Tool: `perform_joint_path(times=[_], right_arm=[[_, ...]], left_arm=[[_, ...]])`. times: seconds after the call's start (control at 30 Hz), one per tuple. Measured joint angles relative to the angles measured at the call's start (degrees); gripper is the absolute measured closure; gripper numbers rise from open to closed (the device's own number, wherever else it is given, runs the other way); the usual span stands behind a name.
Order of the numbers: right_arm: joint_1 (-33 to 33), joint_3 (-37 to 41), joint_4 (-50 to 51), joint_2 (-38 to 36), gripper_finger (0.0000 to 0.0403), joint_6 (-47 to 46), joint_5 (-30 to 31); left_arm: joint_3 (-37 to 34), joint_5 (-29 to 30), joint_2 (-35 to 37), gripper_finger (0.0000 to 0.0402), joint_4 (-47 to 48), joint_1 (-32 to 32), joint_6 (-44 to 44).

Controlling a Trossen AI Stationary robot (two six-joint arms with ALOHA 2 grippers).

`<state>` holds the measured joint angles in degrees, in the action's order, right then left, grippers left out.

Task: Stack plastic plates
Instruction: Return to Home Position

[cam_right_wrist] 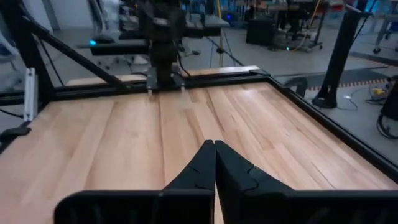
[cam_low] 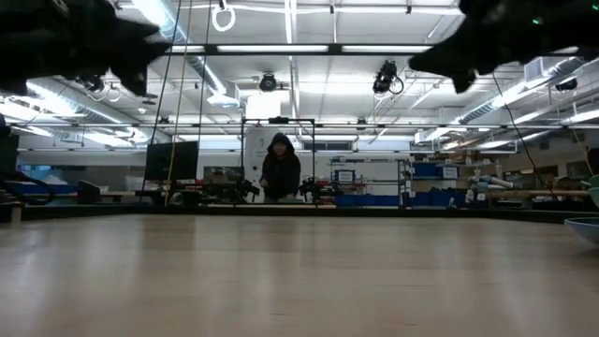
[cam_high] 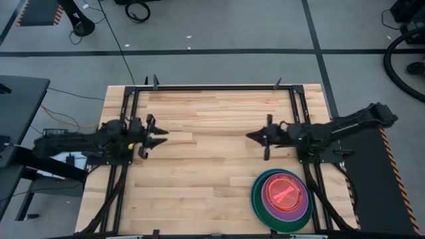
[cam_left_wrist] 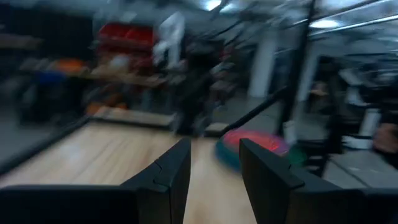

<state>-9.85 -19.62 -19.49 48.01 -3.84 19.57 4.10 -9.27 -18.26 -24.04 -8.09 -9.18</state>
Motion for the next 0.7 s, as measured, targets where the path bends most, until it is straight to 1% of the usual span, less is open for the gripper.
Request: perform_joint_path(times=[0.1, 0.17, 0.23, 0.33, 0.43, 0.5, 0.6, 0.63, 0.7], right_arm=[[-0.04, 5.21, 0.13, -8.46, 0.0393, 0.16, -1.08], [1.29, 8.23, 0.37, -12.99, 0.0389, 1.04, -4.34], [4.97, 9.63, 2.65, -15.85, 0.0392, -0.12, -9.12], [13.55, 10.23, 6.46, -17.20, 0.0398, -1.82, -16.63], [22.24, 11.10, 4.63, -16.38, 0.0397, -0.53, -22.04], [27.06, 11.34, 2.16, -16.09, 0.0397, -0.63, -27.15], [30.92, 12.02, 1.13, -16.98, 0.0398, -2.05, -35.68], [31.10, 12.61, 1.11, -17.85, 0.0398, -2.03, -36.91], [30.82, 14.85, 0.35, -20.88, 0.0398, -1.42, -36.49]], left_arm=[[-0.02, -1.72, 4.27, 0.0260, 8.83, -5.63, -1.46], [-0.02, -3.89, 6.82, 0.0260, 12.65, -8.47, -1.78], [-0.02, -4.61, 8.73, 0.0260, 14.36, -10.71, -1.76], [0.00, -4.70, 10.19, 0.0260, 17.36, -12.71, -0.95], [-0.02, -4.78, 10.49, 0.0260, 20.14, -13.60, 0.62], [-0.02, -4.77, 10.49, 0.0260, 20.73, -13.67, 1.03], [-0.02, -5.42, 10.56, 0.0260, 21.15, -13.52, 2.05], [-0.02, -6.39, 10.57, 0.0260, 21.15, -13.52, 2.46], [-0.02, -8.39, 10.58, 0.0260, 21.52, -13.52, 3.81]])
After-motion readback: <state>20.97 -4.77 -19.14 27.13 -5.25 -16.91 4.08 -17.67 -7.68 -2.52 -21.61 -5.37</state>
